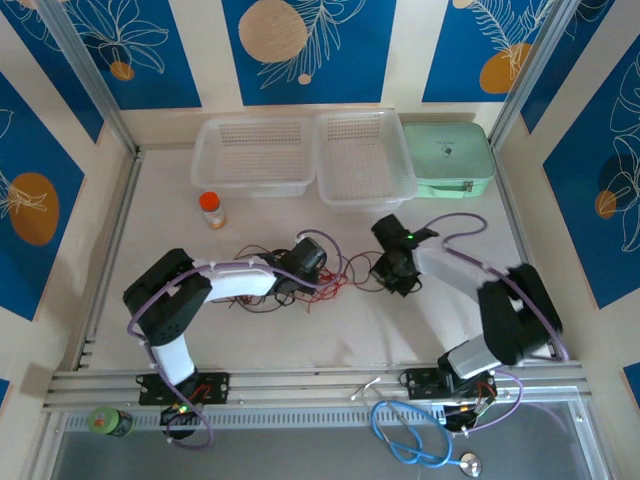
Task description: Untangle the cables
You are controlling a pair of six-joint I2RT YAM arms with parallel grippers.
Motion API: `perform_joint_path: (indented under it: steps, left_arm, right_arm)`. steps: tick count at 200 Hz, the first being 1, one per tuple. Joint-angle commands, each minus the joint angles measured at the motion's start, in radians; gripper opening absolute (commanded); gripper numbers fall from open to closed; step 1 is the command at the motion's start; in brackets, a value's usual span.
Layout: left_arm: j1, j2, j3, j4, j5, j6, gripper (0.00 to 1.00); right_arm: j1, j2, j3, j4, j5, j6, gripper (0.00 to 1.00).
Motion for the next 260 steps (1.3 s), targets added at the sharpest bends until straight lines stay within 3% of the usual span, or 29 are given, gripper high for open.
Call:
perform_joint_path:
  steps: [1,35,67,115,142,260]
  left_arm:
    - [0.001,0.009,-0.037,-0.054,0.014,-0.011,0.10]
    - [0.002,0.004,-0.028,-0.062,0.011,-0.007,0.11]
    - [0.002,0.007,-0.012,-0.071,0.017,-0.005,0.11]
    - [0.002,0.004,-0.014,-0.074,0.017,-0.012,0.11]
    - [0.002,0.006,-0.021,-0.070,0.017,-0.019,0.00]
    - [0.000,0.024,-0.030,-0.060,0.015,-0.027,0.00]
  right_arm:
    - [-0.095,-0.165,-0.028,-0.152,0.164,-0.090,0.00]
    - [-0.292,-0.375,-0.025,-0.217,0.199,-0.252,0.00]
    - [-0.410,-0.458,0.077,-0.261,0.185,-0.390,0.00]
    - [-0.464,-0.494,0.320,-0.348,0.212,-0.513,0.00]
    - [-0.493,-0.518,0.414,-0.374,0.225,-0.546,0.00]
    - [-0.601,-0.541,0.687,-0.423,0.232,-0.656,0.00]
